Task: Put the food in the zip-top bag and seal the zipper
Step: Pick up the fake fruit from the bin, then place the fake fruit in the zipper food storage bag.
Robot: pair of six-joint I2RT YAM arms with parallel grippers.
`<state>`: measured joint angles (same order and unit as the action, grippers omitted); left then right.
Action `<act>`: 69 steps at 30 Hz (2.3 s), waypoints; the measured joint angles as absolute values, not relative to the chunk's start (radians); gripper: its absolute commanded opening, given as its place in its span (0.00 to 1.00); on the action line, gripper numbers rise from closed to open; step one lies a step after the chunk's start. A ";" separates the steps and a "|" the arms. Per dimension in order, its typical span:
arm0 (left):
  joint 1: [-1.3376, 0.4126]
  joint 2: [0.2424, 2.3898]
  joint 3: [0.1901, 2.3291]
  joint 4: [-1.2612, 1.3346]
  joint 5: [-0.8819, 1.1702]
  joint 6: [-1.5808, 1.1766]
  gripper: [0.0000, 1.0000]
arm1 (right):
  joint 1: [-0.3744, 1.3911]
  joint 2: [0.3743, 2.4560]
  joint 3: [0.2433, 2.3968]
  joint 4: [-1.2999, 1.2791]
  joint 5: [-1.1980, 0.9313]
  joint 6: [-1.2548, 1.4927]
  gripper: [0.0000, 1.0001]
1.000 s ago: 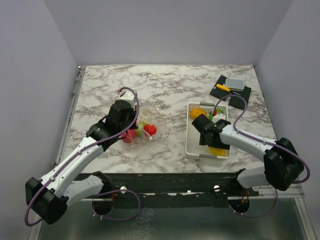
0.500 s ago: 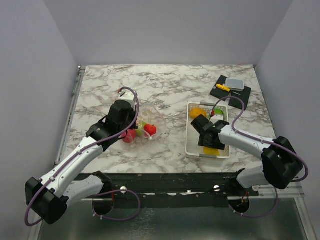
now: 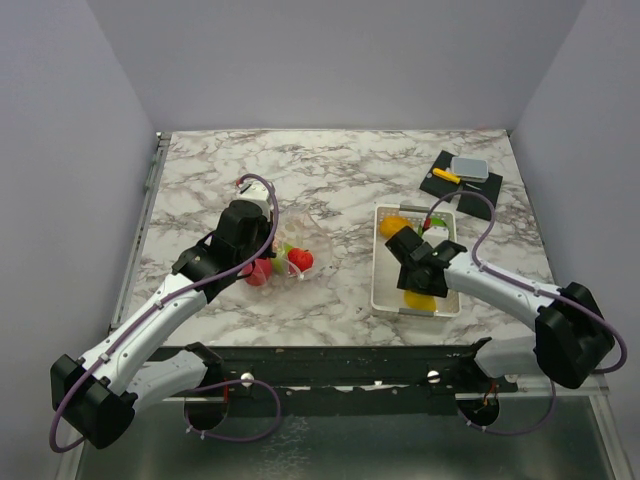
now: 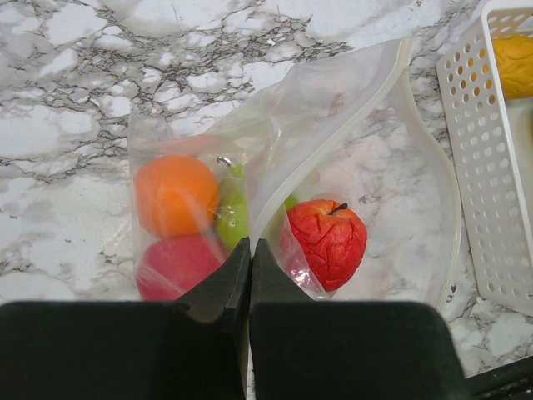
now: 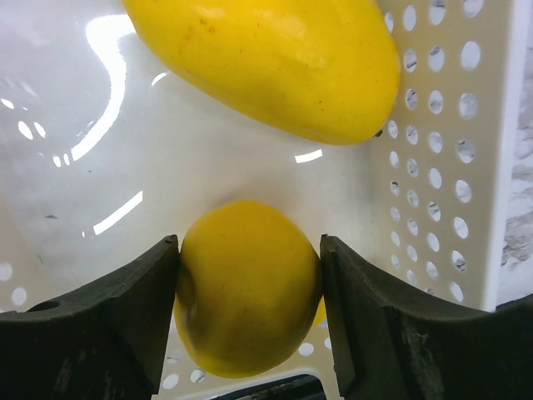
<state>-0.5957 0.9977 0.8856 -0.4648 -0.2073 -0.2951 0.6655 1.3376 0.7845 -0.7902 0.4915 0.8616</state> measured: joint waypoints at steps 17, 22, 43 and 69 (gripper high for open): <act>-0.596 0.998 0.886 -0.465 -0.207 -0.295 0.00 | 0.665 1.282 1.083 -0.822 0.505 0.767 0.32; -0.596 0.998 0.886 -0.465 -0.207 -0.295 0.00 | 0.667 1.275 1.133 -0.780 0.446 0.729 0.31; -0.596 0.998 0.886 -0.465 -0.208 -0.295 0.00 | 0.897 1.550 1.525 -0.674 0.353 0.687 0.31; -0.596 0.998 0.886 -0.465 -0.208 -0.295 0.00 | 0.958 1.855 1.697 -0.618 0.349 0.679 0.77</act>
